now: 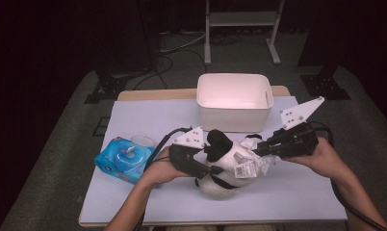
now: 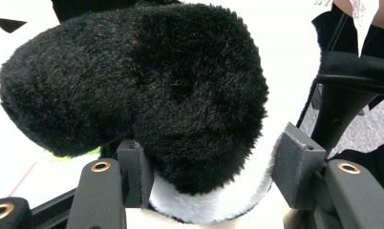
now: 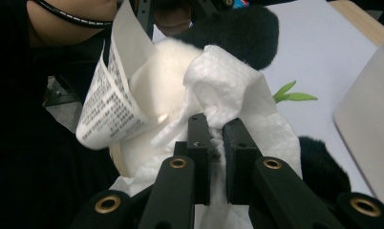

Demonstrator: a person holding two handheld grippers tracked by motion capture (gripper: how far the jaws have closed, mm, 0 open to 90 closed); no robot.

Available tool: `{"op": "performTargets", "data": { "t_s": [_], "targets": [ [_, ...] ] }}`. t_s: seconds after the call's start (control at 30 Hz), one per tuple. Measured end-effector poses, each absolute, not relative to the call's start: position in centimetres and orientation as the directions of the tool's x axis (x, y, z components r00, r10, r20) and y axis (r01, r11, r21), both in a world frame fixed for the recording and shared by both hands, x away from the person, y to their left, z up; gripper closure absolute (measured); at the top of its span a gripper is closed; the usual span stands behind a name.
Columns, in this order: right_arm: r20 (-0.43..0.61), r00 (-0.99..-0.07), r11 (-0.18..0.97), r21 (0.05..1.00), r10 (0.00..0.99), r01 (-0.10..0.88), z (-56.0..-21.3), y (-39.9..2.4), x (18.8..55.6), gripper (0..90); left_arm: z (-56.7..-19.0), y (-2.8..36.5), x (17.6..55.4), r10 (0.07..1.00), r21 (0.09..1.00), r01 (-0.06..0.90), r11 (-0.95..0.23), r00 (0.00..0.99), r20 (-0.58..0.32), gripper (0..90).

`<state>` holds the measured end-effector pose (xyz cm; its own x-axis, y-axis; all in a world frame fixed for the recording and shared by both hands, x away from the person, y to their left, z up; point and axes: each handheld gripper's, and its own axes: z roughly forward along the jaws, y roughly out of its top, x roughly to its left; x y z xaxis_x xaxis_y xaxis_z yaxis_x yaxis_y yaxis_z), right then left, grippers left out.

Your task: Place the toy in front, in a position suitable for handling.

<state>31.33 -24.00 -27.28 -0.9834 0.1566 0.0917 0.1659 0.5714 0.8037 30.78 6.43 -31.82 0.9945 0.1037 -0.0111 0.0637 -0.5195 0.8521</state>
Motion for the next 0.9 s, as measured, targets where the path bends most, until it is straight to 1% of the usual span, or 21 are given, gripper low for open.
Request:
{"op": "performTargets", "data": {
  "t_s": [0.17, 0.4, 0.53, 0.63, 0.73, 0.9],
  "targets": [
    [0.061, -0.989, 0.568, 0.813, 0.133, 0.127, -26.3, -23.0, 31.0, 82.4, -31.6, 5.8, 30.7, 0.088, 0.841, 0.045, -0.539, 0.996, 0.004, 40.8],
    [0.098, -0.985, 0.568, 0.807, 0.144, 0.164, -27.2, -23.9, 31.1, 82.4, -31.6, 6.1, 30.7, 0.095, 0.846, 0.053, -0.531, 0.995, -0.002, 40.9],
    [0.089, -0.986, 0.563, 0.812, 0.141, 0.154, -27.0, -23.9, 31.0, 82.3, -31.3, 5.8, 30.7, 0.087, 0.84, 0.046, -0.541, 0.996, 0.001, 41.2],
    [0.068, -0.989, 0.563, 0.816, 0.129, 0.129, -26.4, -23.4, 30.9, 82.3, -31.2, 5.7, 30.6, 0.087, 0.838, 0.043, -0.545, 0.996, 0.005, 41.2],
    [0.069, -0.989, 0.562, 0.817, 0.131, 0.131, -26.4, -23.3, 31.0, 82.4, -31.1, 5.9, 30.6, 0.096, 0.843, 0.05, -0.536, 0.995, 0.002, 41.2],
    [0.089, -0.985, 0.573, 0.804, 0.145, 0.157, -27.4, -23.8, 31.1, 82.4, -30.9, 6.3, 30.6, 0.1, 0.845, 0.054, -0.533, 0.995, -0.001, 41.4]
  ]
}}
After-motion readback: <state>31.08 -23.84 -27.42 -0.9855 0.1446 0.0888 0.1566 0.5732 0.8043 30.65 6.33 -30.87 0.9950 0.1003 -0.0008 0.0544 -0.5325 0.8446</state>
